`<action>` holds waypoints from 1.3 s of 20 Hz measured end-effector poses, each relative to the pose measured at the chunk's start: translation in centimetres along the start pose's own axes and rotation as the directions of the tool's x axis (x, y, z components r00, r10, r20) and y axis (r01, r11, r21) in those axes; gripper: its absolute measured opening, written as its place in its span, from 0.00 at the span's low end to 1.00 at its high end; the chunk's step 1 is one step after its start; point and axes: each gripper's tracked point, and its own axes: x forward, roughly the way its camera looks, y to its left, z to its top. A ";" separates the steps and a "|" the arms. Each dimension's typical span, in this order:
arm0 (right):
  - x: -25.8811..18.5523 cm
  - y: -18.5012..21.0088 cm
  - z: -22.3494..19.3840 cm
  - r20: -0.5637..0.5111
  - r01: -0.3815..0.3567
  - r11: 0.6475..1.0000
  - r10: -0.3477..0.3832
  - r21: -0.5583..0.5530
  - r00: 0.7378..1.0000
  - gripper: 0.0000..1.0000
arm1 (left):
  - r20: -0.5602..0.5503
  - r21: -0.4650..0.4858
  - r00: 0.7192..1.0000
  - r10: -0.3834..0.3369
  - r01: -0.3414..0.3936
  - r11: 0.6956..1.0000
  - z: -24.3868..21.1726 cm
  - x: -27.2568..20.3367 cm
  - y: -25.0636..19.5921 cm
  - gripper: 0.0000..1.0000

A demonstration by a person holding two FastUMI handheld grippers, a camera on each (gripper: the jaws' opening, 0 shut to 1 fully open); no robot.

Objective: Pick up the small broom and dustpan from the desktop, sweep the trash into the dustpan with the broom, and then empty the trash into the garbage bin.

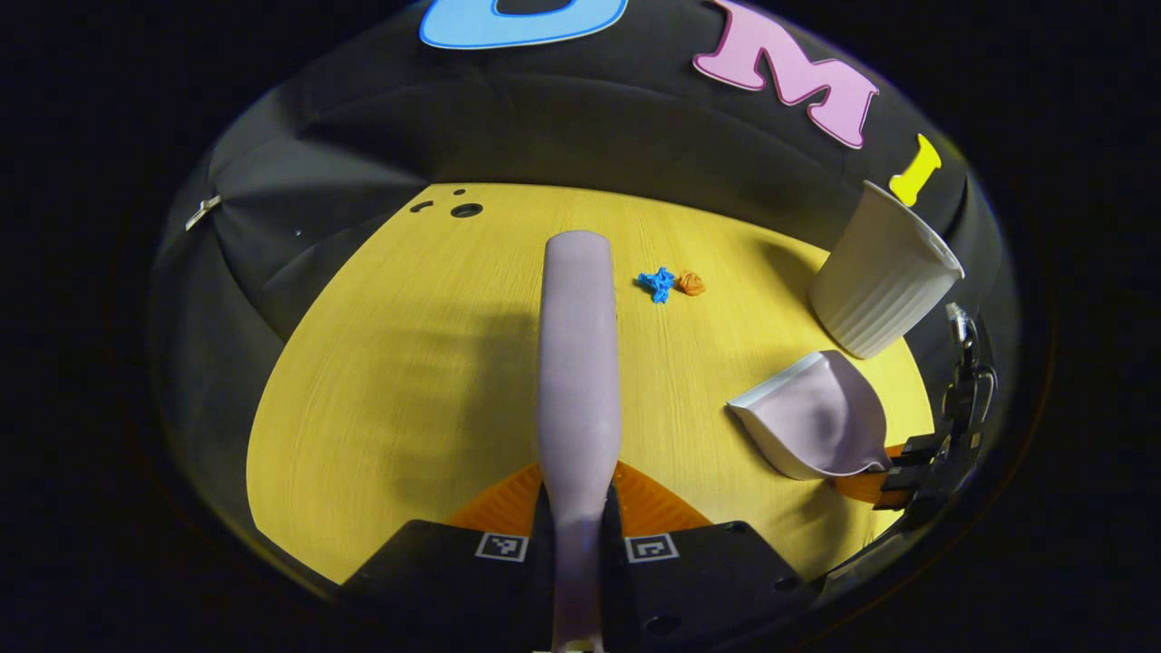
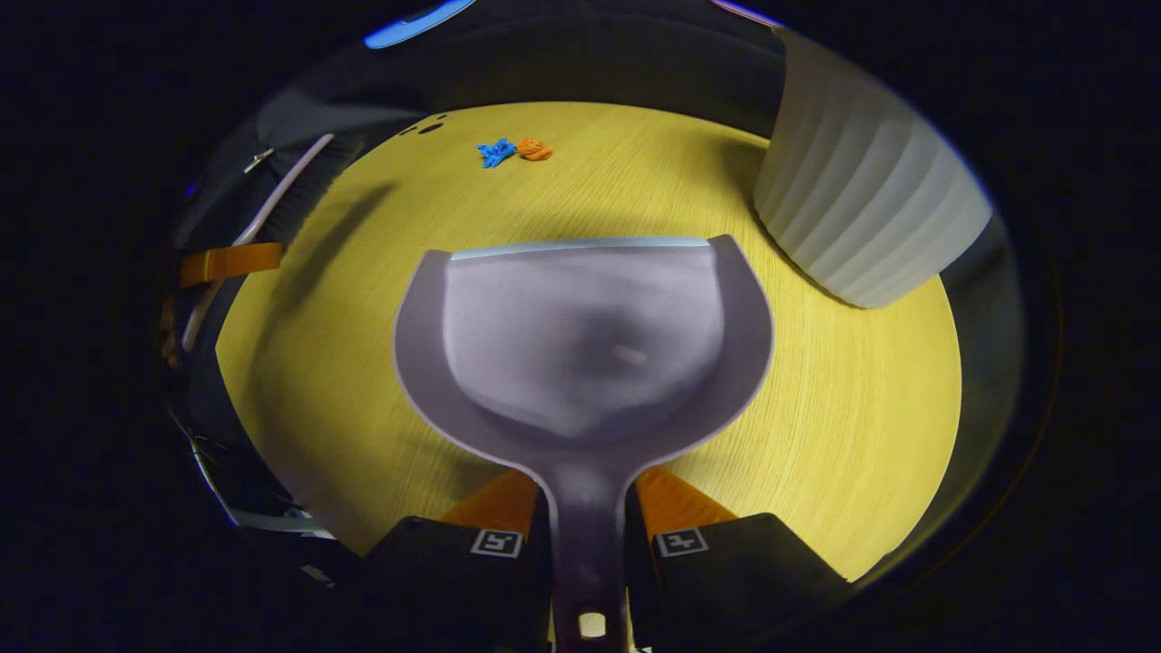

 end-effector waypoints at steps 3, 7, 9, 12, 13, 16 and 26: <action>-0.5 -0.8 0.3 0.006 -0.023 1.000 0.023 -0.012 1.000 0.37 | -0.040 0.076 0.999 0.002 0.001 0.997 1.3 2.4 0.5 0.24; -1.6 -1.7 1.0 -0.015 -0.043 0.999 0.043 -0.005 0.999 0.36 | -0.101 0.150 0.994 0.031 -0.016 0.989 3.5 6.3 1.7 0.24; -2.1 -1.9 1.5 -0.009 -0.066 0.998 0.066 0.012 0.998 0.36 | -0.126 0.196 0.991 0.046 -0.021 0.980 4.5 8.1 2.1 0.25; -2.6 -2.9 2.0 -0.001 -0.072 0.997 0.072 -0.018 0.997 0.36 | -0.137 0.273 0.988 0.071 -0.031 0.961 7.4 10.4 2.5 0.24; -2.8 -2.8 2.0 -0.004 -0.084 0.996 0.084 -0.017 0.996 0.36 | -0.148 0.316 0.986 0.075 -0.025 0.949 8.3 11.3 2.5 0.24; -2.6 -2.8 1.9 -0.015 -0.115 0.992 0.114 -0.045 0.993 0.36 | -0.156 0.492 0.984 0.084 0.004 0.870 10.7 13.8 1.9 0.29; -1.7 -3.8 1.2 -0.031 -0.086 0.985 0.082 -0.152 0.996 0.36 | -0.227 0.761 0.972 -0.063 0.217 0.612 11.6 16.0 -5.0 0.26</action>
